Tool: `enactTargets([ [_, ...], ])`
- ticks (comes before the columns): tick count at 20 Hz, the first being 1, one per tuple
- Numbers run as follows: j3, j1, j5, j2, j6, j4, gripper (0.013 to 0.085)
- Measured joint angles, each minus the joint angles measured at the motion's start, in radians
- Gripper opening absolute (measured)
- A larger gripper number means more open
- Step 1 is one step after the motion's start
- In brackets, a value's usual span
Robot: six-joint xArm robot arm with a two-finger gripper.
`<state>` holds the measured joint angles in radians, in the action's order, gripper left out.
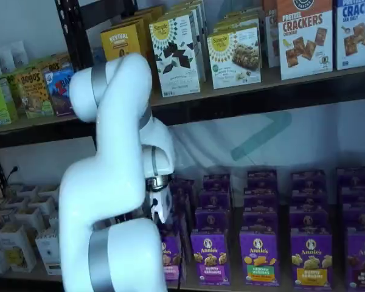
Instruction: Pick up the purple box with a pink patch in the middle, on the bottom shelf, the first box from the left
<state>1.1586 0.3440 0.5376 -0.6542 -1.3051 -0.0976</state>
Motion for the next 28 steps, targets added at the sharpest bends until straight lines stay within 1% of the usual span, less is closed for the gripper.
enactTargets([
  [1,0.001,0.000,-0.003,0.000,-0.013,-0.013,0.0850],
  [2,0.003,-0.002,-0.010,-0.002,-0.035,-0.037,0.0850],
  [3,0.008,-0.004,-0.012,-0.006,-0.045,-0.046,0.0850],
  [9,0.038,-0.010,-0.022,-0.026,-0.065,-0.063,0.0850],
  [14,0.048,-0.003,-0.081,-0.049,-0.077,-0.082,0.0850],
  [22,0.104,0.004,-0.079,-0.111,-0.048,-0.057,0.0850],
  [28,0.139,0.004,-0.091,-0.159,-0.059,-0.068,0.0850],
])
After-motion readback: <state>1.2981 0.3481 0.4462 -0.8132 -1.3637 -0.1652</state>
